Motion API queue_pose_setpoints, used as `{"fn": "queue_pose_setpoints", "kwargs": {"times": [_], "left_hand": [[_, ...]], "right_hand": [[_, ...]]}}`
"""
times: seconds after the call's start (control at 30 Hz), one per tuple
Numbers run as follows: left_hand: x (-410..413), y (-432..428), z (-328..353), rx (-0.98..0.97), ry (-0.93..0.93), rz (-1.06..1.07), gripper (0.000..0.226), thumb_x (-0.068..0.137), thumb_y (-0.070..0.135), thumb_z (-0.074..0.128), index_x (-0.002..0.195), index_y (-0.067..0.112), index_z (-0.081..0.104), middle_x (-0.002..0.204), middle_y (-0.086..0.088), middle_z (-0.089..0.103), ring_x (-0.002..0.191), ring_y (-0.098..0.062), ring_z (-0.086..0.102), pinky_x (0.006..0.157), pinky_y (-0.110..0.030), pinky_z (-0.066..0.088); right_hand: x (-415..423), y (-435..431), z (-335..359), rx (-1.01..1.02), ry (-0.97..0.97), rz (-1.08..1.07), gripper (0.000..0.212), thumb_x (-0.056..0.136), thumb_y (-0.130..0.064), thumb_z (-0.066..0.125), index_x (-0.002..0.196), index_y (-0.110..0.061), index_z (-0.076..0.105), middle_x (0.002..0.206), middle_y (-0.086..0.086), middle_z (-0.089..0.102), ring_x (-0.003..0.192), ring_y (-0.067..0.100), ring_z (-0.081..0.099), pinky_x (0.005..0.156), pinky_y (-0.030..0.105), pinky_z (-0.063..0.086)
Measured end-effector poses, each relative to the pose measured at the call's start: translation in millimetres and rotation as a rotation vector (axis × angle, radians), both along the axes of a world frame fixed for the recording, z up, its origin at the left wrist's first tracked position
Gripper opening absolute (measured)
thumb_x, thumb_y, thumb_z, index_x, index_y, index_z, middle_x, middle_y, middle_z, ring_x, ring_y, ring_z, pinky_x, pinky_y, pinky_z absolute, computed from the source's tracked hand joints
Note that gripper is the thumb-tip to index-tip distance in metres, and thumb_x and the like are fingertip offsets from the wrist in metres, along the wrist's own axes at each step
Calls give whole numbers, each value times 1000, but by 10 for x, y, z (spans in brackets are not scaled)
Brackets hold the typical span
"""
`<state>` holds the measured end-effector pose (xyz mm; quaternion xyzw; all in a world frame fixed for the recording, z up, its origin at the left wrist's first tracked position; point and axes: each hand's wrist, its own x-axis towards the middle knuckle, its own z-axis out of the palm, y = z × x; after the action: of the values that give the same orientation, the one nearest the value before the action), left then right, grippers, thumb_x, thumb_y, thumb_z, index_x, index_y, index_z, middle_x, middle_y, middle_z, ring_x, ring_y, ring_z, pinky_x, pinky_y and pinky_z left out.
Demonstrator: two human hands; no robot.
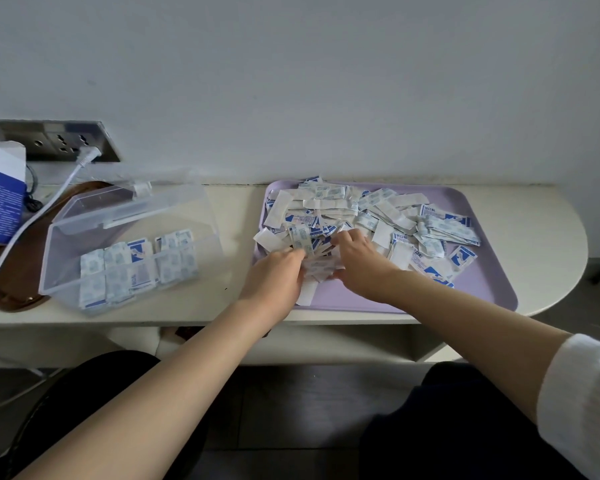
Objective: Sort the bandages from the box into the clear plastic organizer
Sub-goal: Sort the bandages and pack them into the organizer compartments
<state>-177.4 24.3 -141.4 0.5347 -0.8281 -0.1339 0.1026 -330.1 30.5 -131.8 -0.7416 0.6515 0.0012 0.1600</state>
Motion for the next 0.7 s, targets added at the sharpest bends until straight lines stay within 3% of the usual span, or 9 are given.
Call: {"fn": "queue_pose_setpoints", "kwargs": {"times": [0.07,0.17,0.27,0.37,0.47,0.57,0.7], "left_hand": [[-6,2,-37,11,5,-30,18,96,12,41,107,10,53,115,-7,57,109,-26,51,81,-33,40],[-28,-13,-136,-19,-80,-98,29,92,8,41,121,7,46,118,-11,50,111,-28,48,94,-36,36],[-48,5,-201,-18,-41,-117,38,87,0,41,125,2,41,118,-15,49,110,-30,48,95,-35,36],[-36,37,-155,21,44,-39,28,87,-5,40,114,1,44,114,-17,52,109,-30,49,92,-32,36],[38,22,-140,-97,-29,-7,19,89,6,45,108,7,49,109,-12,55,105,-30,48,93,-34,35],[99,28,-91,-104,-92,55,17,94,15,44,109,10,50,113,-7,51,106,-27,47,80,-34,39],[117,75,-48,-38,-100,123,22,91,0,44,111,9,43,117,-10,41,100,-29,51,63,-31,33]], "right_hand": [[61,33,1,23,-173,-31,53,88,6,46,137,-1,27,136,16,29,127,29,32,102,24,29],[170,82,-28,15,-312,6,62,78,19,40,136,2,27,136,18,28,130,28,29,99,15,24],[219,89,-118,21,-349,57,61,74,23,38,132,3,33,130,19,34,123,29,37,100,21,30],[171,46,-170,-16,-316,32,37,86,12,43,120,0,48,121,15,46,111,30,50,94,33,40],[100,6,-109,-83,-281,-28,18,93,-6,50,107,-3,60,112,12,56,102,28,56,85,27,39],[84,3,-72,-125,-291,-60,20,94,-7,49,111,-5,59,116,13,57,105,29,55,85,29,38],[140,24,-101,-80,-241,-1,50,92,6,41,139,-3,29,147,12,23,132,26,34,99,21,26]]}}
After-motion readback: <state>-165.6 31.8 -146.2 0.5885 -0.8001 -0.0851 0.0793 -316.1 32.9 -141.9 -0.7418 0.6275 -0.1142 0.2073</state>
